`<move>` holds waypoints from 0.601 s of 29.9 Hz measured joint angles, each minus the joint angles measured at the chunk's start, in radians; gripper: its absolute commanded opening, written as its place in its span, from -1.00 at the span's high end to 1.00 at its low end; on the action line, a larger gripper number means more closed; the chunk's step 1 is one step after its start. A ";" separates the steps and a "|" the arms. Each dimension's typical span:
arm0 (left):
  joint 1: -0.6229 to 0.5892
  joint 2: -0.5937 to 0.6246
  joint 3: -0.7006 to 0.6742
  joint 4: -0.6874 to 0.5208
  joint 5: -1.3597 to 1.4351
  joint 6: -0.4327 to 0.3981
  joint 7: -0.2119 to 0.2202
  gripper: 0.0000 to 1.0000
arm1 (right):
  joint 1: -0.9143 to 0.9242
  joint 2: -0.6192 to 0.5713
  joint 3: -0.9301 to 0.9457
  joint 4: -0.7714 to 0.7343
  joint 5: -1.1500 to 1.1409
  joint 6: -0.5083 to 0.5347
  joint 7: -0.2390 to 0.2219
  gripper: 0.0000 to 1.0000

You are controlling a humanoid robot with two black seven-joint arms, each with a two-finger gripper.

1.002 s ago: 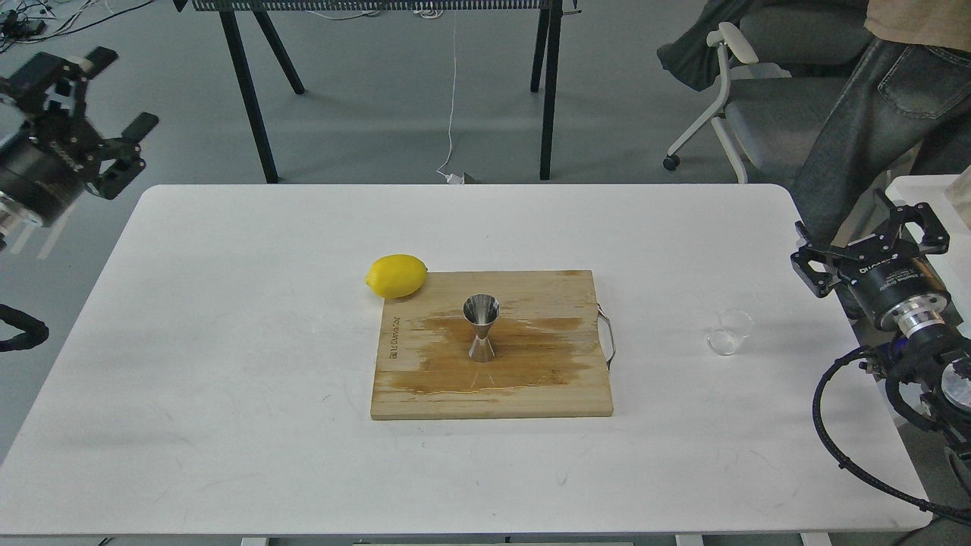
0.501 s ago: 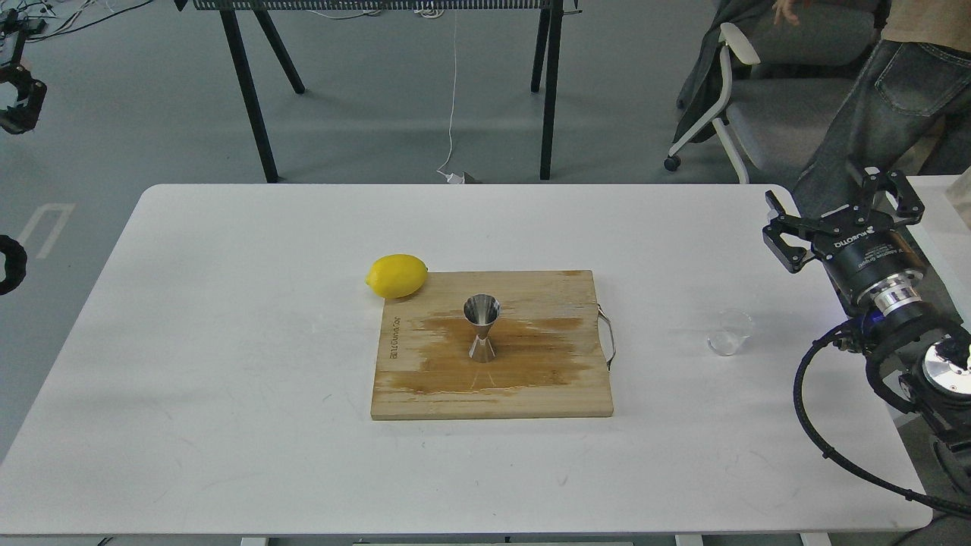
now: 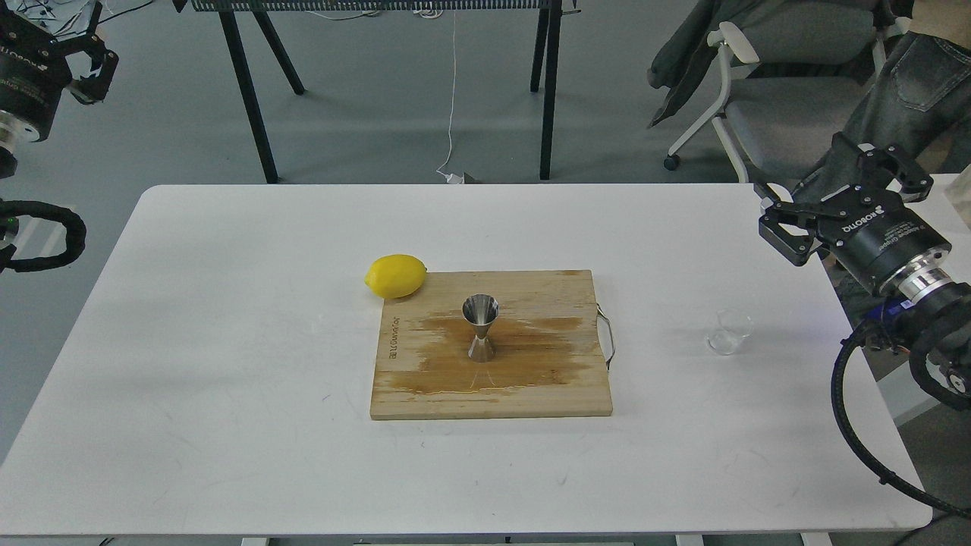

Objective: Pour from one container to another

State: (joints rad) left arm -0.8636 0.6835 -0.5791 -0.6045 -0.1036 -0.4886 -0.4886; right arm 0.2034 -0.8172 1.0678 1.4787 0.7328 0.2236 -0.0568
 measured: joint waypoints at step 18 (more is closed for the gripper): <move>0.118 0.020 0.010 0.002 0.166 0.000 0.000 -0.84 | -0.567 -0.105 -0.011 0.030 0.163 0.265 0.089 -0.97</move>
State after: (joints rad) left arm -0.7456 0.7038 -0.5696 -0.6028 0.0623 -0.4886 -0.4887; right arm -0.3637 -0.9218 1.0565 1.5087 0.8954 0.4882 0.0325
